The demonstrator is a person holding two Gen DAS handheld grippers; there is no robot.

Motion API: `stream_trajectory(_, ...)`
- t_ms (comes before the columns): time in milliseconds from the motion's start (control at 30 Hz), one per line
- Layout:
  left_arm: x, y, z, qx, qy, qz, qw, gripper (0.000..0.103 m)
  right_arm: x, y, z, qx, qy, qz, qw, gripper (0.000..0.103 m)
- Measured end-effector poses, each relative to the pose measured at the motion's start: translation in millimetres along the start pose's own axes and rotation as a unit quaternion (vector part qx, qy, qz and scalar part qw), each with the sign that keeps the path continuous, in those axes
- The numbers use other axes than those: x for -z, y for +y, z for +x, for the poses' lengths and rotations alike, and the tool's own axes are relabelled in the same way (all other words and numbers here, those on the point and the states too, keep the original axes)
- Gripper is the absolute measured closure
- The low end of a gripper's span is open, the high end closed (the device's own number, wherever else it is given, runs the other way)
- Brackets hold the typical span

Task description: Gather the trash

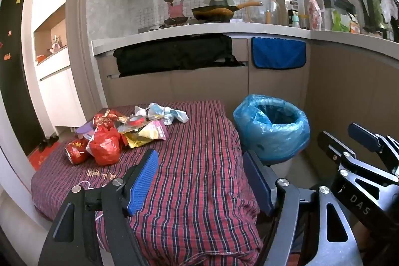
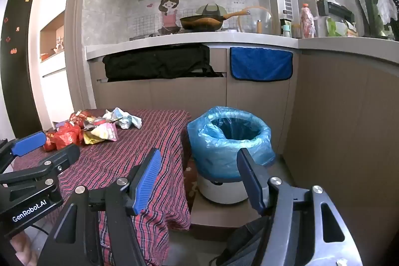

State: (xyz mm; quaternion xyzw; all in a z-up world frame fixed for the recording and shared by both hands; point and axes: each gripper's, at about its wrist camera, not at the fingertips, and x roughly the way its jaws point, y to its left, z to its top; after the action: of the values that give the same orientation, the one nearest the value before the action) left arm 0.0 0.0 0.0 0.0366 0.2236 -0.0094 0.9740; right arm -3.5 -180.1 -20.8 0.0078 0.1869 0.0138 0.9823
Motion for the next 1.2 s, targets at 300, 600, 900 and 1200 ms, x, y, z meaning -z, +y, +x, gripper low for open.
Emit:
stream_trajectory(300, 0.0, 0.1, -0.1, 0.001, -0.001, -0.002, 1.0000, 0.032, 0.1, -0.6, -1.1, 0.003, 0.000, 0.000, 1.000, 0.043)
stream_trajectory(600, 0.1, 0.2, -0.1, 0.001, 0.000, -0.003, 1.0000, 0.032, 0.0, -1.3, -0.7, 0.003, 0.000, 0.000, 1.000, 0.043)
stream_trajectory(900, 0.0, 0.0, -0.3, 0.001, 0.001, -0.003, 1.0000, 0.032, -0.3, -1.2, 0.1, 0.003, 0.000, 0.001, 1.000, 0.043)
stream_trajectory(1200, 0.0, 0.2, 0.0, 0.002, 0.001, -0.004, 1.0000, 0.032, 0.5, -0.4, 0.5, 0.003, 0.001, 0.000, 1.000, 0.043)
